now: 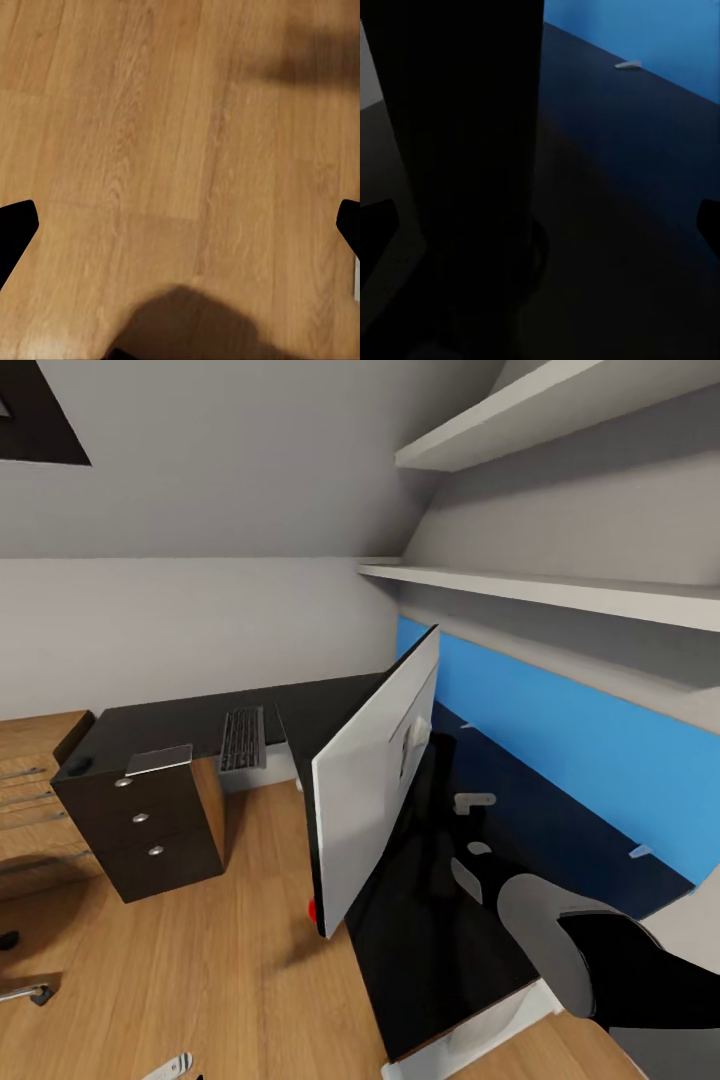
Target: In the bedroom, organize the workspace by keeping the computer under the desk, ensuring the monitor is on the desk, placing the keyboard on the desk next to the monitor, placing the mouse on the desk next to the keyboard, moving the folder from the swivel chair onto the desk next to the mouse, stacking the notebook on top of the folder with the pen on top of the notebook, and positioning the swivel chair next to the desk.
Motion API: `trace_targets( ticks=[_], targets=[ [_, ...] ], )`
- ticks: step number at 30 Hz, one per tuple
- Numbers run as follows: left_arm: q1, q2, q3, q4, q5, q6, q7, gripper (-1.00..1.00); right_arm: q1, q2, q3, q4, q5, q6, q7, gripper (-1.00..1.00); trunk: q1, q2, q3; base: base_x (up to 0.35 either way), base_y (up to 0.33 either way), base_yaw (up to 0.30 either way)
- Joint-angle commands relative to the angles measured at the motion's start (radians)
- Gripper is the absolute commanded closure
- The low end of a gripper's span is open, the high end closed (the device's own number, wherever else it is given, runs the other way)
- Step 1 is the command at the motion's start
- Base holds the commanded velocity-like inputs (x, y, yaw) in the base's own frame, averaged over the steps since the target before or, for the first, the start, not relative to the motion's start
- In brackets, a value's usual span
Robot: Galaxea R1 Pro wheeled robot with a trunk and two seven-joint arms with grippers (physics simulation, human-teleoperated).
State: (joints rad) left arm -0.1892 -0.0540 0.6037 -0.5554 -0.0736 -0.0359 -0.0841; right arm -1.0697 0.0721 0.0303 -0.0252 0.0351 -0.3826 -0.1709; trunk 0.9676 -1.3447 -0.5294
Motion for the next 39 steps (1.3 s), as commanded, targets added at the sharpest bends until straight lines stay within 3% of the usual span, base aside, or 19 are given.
trace_targets(
  ticks=[1,29,30,39],
  targets=[
    [-0.001,-0.001,0.008,0.000,-0.008,-0.002,-0.008,-1.00,-0.001,0.000,-0.001,0.001,0.002,-0.002,-0.007,-1.00,0.000,-0.001,-0.001,0.029,0.000,0.000],
    [-0.001,-0.001,0.008,0.000,-0.008,-0.002,-0.008,-1.00,-0.001,-0.002,-0.001,0.001,0.002,-0.004,-0.007,-1.00,0.000,-0.001,-0.001,0.059,0.013,0.000],
    [-0.001,-0.001,0.008,0.000,-0.008,-0.002,-0.008,-1.00,-0.001,-0.002,-0.001,0.001,0.002,-0.004,-0.007,1.00,0.000,-0.001,-0.001,0.000,0.000,0.000],
    [-0.001,-0.001,0.008,0.000,-0.008,-0.003,-0.008,-1.00,-0.001,-0.001,0.000,0.001,0.002,-0.006,-0.007,1.00,0.000,-0.001,-0.001,0.000,0.000,0.000]
  ],
)
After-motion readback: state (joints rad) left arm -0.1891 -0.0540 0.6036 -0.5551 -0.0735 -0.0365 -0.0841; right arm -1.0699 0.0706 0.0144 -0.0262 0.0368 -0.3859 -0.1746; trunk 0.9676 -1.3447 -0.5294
